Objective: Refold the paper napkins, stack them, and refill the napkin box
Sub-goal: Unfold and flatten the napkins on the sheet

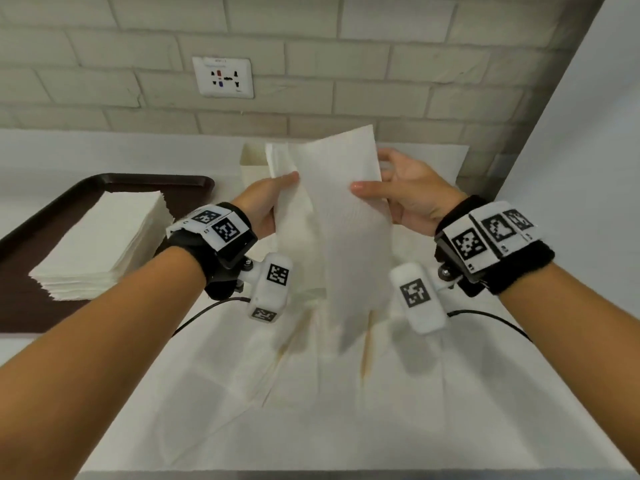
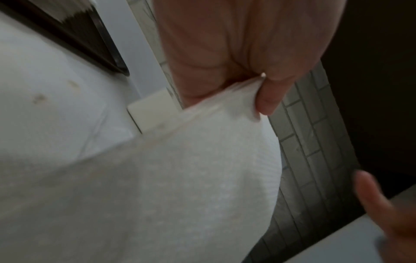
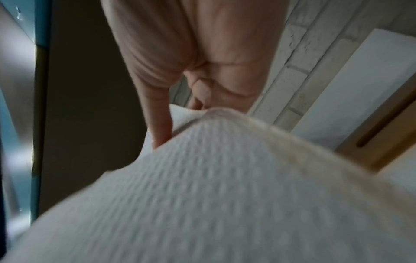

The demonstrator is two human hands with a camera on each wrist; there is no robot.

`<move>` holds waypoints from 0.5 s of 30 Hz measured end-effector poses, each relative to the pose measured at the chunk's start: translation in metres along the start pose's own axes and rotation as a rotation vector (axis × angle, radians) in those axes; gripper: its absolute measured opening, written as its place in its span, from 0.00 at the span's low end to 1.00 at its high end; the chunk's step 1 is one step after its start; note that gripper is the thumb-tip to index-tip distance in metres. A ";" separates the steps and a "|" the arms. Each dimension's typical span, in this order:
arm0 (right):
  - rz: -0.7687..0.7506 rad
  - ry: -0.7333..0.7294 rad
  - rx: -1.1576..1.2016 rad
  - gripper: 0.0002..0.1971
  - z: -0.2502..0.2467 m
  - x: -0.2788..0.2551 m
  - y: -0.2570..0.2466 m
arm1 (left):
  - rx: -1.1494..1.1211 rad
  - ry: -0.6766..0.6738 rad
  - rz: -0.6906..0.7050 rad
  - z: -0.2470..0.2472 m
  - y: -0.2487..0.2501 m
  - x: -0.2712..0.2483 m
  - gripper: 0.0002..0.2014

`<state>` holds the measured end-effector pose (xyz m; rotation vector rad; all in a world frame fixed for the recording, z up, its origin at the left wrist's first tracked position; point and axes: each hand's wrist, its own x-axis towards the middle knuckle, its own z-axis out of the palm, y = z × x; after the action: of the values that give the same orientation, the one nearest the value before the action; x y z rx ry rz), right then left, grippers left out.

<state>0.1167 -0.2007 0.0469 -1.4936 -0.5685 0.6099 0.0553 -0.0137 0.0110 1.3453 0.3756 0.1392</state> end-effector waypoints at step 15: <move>0.025 0.453 -0.219 0.25 0.000 0.036 0.025 | 0.141 -0.194 -0.008 0.032 -0.008 0.015 0.20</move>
<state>0.1421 -0.1760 0.0214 -1.7789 -0.2696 0.2158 0.0793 -0.0402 0.0059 1.4822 0.2303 -0.0257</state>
